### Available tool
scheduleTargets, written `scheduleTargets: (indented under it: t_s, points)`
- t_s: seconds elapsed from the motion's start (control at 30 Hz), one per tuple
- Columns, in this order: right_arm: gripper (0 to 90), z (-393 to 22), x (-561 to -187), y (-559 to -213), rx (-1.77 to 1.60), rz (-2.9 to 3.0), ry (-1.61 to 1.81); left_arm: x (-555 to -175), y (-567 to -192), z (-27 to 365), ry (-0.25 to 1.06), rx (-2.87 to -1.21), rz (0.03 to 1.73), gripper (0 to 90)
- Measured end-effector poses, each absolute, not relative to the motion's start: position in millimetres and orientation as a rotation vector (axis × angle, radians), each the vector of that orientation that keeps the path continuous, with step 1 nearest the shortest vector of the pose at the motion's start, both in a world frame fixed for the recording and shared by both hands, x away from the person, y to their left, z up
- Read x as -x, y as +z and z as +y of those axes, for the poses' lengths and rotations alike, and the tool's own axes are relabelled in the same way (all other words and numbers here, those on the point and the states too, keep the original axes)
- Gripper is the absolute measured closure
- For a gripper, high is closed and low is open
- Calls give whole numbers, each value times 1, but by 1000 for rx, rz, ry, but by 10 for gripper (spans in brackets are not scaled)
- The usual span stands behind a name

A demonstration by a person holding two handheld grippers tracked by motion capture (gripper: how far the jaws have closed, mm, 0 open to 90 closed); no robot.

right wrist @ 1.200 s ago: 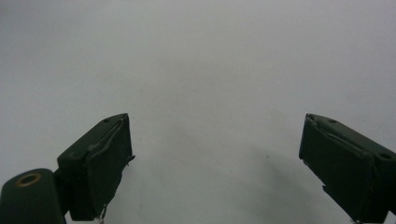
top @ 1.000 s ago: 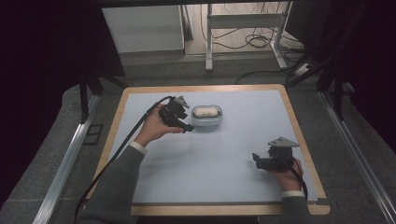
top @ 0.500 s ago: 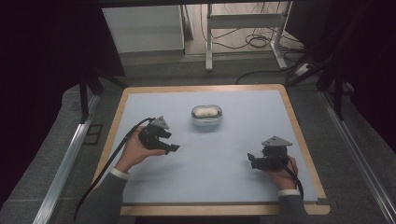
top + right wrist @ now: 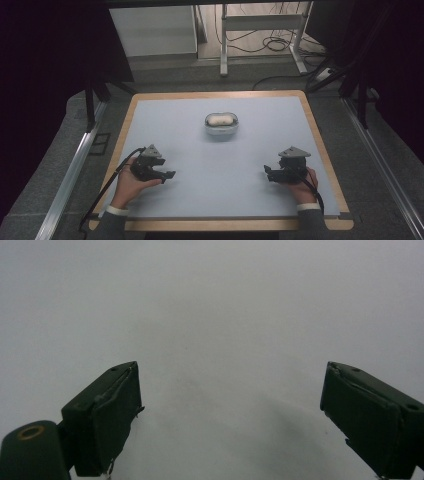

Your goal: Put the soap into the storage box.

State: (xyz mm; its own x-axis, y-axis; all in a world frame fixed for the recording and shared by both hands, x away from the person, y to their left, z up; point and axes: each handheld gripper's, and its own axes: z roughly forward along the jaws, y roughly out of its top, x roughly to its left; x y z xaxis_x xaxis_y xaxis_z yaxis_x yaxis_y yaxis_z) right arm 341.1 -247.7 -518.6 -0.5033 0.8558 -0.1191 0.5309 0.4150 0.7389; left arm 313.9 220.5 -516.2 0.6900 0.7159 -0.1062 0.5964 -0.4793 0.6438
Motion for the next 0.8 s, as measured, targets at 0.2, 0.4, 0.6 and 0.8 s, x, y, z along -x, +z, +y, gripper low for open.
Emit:
scheduleTargets:
  t_s: [0.2, 0.4, 0.6, 0.8]
  points:
    - [91, -248, -341, -519, -1177, 2189, 885, -305, -530, 232, 221, -2185, 1037, 335]
    - [90, -247, -341, -519, -1175, 2191, 882, -305, -531, 235, 232, -2182, 1040, 338]
    - [90, -248, -340, -519, -1174, 2188, 876, -309, -526, 241, 229, -2147, 1030, 332]
    - [91, -252, -339, -517, -1189, 2164, 888, -312, -522, 242, 245, -2137, 1023, 310]
